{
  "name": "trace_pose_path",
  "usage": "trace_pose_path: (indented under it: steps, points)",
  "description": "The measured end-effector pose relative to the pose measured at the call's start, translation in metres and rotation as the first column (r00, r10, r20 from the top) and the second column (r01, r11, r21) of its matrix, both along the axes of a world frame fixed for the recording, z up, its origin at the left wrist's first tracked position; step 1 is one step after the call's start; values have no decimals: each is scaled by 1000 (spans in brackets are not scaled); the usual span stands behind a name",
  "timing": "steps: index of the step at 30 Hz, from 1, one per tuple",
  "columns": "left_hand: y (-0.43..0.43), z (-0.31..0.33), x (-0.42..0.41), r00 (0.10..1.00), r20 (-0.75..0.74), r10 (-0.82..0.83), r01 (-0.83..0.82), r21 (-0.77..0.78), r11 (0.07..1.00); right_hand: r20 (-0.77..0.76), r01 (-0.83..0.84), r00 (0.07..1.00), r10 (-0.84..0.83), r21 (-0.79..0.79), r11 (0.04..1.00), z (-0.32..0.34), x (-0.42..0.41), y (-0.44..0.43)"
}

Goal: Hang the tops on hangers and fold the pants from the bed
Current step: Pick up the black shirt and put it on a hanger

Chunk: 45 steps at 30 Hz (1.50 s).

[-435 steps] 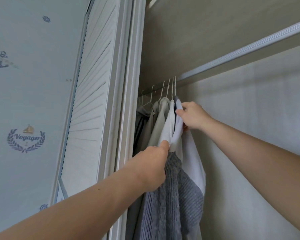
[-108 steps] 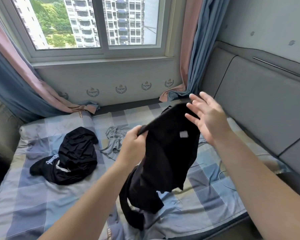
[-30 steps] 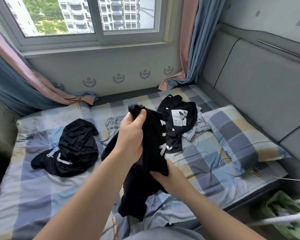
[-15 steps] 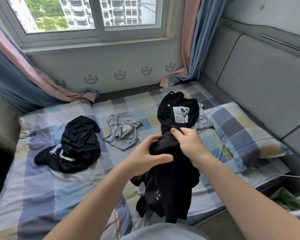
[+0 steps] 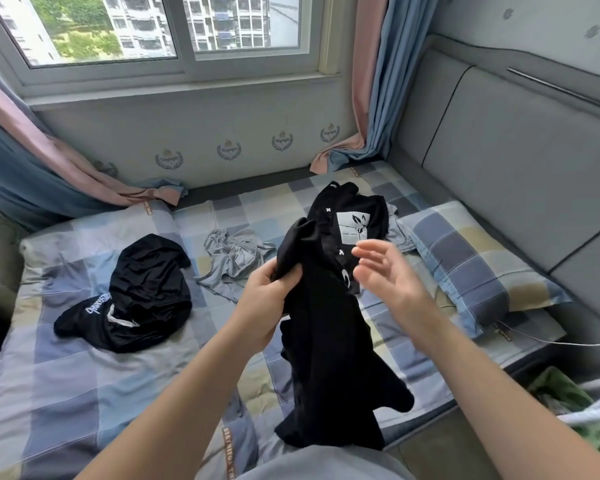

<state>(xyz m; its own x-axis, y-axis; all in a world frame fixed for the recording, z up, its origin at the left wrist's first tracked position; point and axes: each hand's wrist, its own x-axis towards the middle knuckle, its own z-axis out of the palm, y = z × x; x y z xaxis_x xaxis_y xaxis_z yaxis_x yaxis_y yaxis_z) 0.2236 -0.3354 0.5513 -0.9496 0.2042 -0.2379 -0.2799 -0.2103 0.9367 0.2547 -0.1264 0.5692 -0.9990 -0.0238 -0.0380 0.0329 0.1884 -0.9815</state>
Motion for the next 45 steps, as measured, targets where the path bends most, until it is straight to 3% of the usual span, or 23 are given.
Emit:
trace_pose_path:
  steps: [4,8,12,19,27,30,33,36,38,41,43,45]
  points:
    - [7,8,5,1000,29,4,-8,117,993,176,-195,965,193,-5,981,-29,20,-20]
    - [10,11,4,999,17,36,-37,86,996,15,-1,1000,-1,146,989,-47,16,-26]
    - [-7,9,-7,983,26,181,-182,31,983,15,-1,1000,-2,204,979,-48,9,-7]
    - [-48,2,-27,931,-151,333,-356,-168,919,-15,61,998,-62,-8,998,-29,-9,39]
    - [-59,-12,-32,922,-252,295,-356,-249,901,-9,53,999,-53,-42,998,-11,-17,59]
    - [-58,-16,-33,917,-200,346,-389,-251,886,39,16,999,-13,-75,997,-9,-16,65]
    - [-62,-19,-38,905,18,426,-418,-150,896,62,33,998,-21,-203,979,-5,-15,72]
    - [-70,-23,-41,887,166,430,-423,-80,903,14,116,993,-115,-183,976,1,-13,79]
    - [-72,-28,-42,887,183,424,-404,-136,905,27,121,993,-118,-246,962,7,-12,78]
    - [-69,-34,-40,928,123,351,-285,-371,884,30,78,997,-73,-285,955,22,-13,66]
    - [-59,-34,-35,969,38,245,-192,-513,837,37,65,998,-56,-282,957,29,-15,55]
    - [-43,-31,-26,994,-62,90,-109,-553,826,48,48,998,-37,-258,965,36,-17,45]
